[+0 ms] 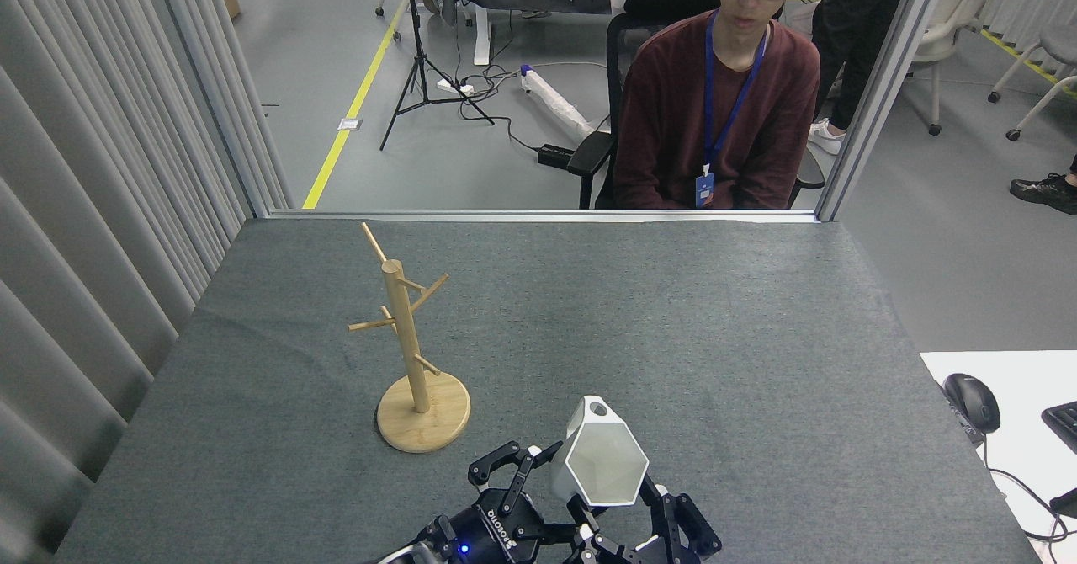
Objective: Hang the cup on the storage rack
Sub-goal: 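Grasp the cup with the left gripper beside the right gripper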
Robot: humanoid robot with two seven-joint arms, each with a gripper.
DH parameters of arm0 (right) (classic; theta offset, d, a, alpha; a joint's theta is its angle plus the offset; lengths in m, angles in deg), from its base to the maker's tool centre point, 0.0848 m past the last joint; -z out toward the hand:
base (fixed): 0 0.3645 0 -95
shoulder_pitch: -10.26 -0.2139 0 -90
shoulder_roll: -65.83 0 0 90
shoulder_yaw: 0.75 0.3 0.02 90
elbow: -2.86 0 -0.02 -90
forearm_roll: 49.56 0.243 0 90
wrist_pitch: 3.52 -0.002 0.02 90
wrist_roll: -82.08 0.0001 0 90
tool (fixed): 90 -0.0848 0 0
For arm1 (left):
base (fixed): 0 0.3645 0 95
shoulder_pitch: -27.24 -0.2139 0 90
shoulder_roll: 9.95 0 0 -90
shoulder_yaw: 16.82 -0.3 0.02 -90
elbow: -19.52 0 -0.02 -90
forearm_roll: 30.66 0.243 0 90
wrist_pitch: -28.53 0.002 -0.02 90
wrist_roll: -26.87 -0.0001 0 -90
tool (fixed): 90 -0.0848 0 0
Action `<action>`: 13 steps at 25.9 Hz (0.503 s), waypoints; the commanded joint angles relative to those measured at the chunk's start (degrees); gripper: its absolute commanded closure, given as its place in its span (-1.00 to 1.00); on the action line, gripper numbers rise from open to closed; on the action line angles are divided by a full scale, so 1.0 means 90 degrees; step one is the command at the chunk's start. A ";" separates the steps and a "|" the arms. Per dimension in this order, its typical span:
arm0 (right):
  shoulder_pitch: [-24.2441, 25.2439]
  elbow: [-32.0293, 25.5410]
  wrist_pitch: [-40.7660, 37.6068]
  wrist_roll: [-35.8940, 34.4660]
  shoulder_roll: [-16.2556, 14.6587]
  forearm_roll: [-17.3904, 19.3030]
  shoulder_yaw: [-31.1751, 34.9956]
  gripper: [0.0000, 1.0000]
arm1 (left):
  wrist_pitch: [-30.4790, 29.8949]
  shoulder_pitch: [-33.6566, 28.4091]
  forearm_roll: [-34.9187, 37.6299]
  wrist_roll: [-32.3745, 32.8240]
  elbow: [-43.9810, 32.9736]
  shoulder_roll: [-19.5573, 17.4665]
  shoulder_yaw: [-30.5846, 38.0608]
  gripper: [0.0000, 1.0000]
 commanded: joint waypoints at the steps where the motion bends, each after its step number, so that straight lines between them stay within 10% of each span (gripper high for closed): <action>1: -0.0001 0.0001 -0.0024 0.0010 0.0000 -0.0001 -0.0003 0.16 | -0.0006 0.0008 0.0002 -0.0020 -0.0003 -0.0009 0.0000 -0.24; 13: -0.0001 0.0001 0.0015 0.0000 0.0000 -0.0001 -0.0052 0.16 | -0.0006 0.0038 0.0012 -0.0010 -0.0003 -0.0019 0.0000 -0.16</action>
